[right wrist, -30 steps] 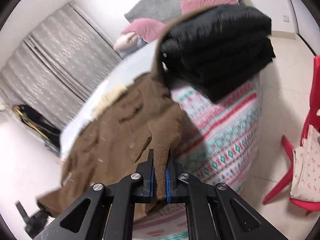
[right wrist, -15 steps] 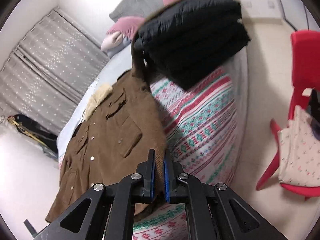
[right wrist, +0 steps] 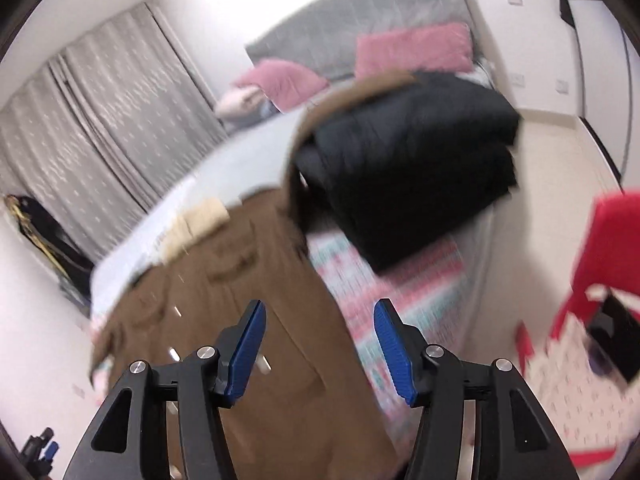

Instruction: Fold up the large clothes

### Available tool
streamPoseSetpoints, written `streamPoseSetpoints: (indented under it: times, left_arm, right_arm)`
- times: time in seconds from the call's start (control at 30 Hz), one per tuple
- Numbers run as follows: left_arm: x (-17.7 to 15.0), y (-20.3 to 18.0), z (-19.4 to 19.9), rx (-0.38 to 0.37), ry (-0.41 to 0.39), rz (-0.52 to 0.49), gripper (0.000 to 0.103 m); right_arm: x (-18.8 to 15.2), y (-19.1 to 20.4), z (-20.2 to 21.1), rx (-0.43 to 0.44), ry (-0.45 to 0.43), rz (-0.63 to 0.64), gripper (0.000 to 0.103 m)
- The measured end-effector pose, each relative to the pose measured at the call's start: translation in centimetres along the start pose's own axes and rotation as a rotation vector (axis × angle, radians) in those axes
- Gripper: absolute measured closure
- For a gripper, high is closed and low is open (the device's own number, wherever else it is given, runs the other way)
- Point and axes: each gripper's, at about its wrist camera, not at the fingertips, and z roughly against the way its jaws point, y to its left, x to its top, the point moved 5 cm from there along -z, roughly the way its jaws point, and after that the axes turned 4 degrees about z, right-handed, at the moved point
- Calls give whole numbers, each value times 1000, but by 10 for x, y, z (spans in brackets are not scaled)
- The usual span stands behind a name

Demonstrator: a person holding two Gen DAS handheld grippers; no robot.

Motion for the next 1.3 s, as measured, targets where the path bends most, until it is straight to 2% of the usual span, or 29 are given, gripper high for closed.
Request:
streamPoseSetpoints:
  times: [0.07,0.13,0.27,0.4,0.47,0.53,0.6,0.67,0.7,0.73,0.9,1.0,1.17,1.3]
  left_arm:
    - [18,-27,-11,-4,-8,-51,29]
    - [35,-53,-28,0,-10,-91,22]
    - [54,-77,-78,45,-8,-143,20]
    - [41,-73,-159,95,75,-179,20]
    - [33,-62,-192,139,110,-191,20]
    - [28,-51,-212,199,112,-208,20]
    - [27,-47,-223,203,125,-211,20]
    - [27,-44,-229,206,128,-206,20]
    - [26,-45,-234,215,131,-214,20]
    - [25,-44,-239,227,137,-224,20]
    - [15,-32,-265,296,186,-245,20]
    - [11,-23,-271,299,213,-210,20]
    - [11,-22,-270,302,204,-212,20]
    - [19,-16,-264,288,208,-183,20]
  right_arm:
    - [34,4,-7,54,-15,-10,46]
    - [74,-4,-19,70,-37,-44,44]
    - [146,-41,-69,72,-9,-195,42]
    - [180,-85,-123,16,30,-335,42]
    - [190,-108,-152,-40,62,-401,42]
    - [198,-123,-170,-97,62,-431,42]
    - [207,-133,-185,-127,28,-450,42]
    - [218,-132,-192,-149,-17,-443,49]
    - [223,-128,-193,-181,-27,-411,78]
    - [229,-124,-194,-205,-30,-376,96]
    - [255,-116,-163,-304,-139,-262,97]
    - [266,-117,-150,-353,-172,-221,97]
    - [253,-125,-174,-448,-123,-183,97]
    - [231,-137,-180,-433,-101,-237,96]
